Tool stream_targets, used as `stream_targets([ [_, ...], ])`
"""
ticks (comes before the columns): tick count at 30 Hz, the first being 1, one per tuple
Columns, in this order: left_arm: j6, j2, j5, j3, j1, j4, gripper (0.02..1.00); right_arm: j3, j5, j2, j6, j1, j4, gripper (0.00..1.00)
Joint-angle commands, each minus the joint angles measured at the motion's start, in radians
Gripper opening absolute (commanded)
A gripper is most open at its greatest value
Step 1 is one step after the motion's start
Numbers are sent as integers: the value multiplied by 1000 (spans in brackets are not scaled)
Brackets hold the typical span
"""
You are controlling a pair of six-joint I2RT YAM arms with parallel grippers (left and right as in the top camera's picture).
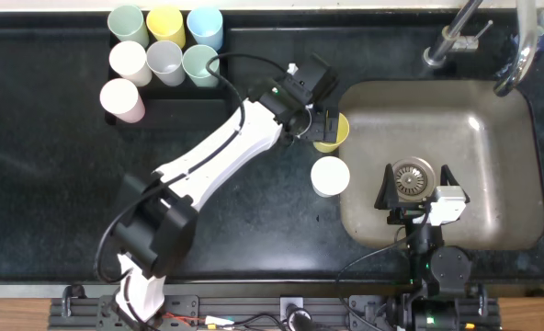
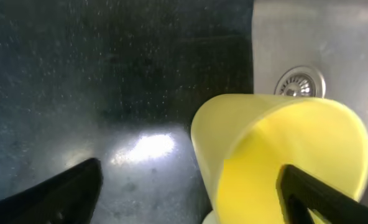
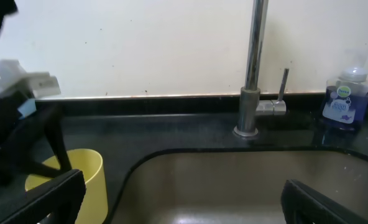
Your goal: Store Cups
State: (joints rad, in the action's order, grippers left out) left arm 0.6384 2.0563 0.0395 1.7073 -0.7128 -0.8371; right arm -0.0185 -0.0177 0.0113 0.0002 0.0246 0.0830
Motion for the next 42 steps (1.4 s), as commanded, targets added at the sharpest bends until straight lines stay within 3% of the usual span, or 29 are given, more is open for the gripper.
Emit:
stream_targets([
  [1, 25, 20, 17, 5, 0, 7, 42, 13, 11, -8, 0, 0, -5, 998],
  [7, 18, -6, 10, 76, 13, 1, 36, 13, 11, -8, 0, 0, -5, 996],
  [12, 18, -161, -7, 114, 107, -27, 36, 13, 11, -8, 0, 0, -5, 998],
  [19, 26, -285, -37, 111, 432, -309, 38, 13, 11, -8, 0, 0, -5, 998],
  [26, 26, -272, -40, -18, 664, -332, 36, 13, 11, -8, 0, 0, -5, 998],
  [42, 31, -187, -94, -65, 707, -266, 36, 13, 11, -8, 0, 0, -5, 998],
])
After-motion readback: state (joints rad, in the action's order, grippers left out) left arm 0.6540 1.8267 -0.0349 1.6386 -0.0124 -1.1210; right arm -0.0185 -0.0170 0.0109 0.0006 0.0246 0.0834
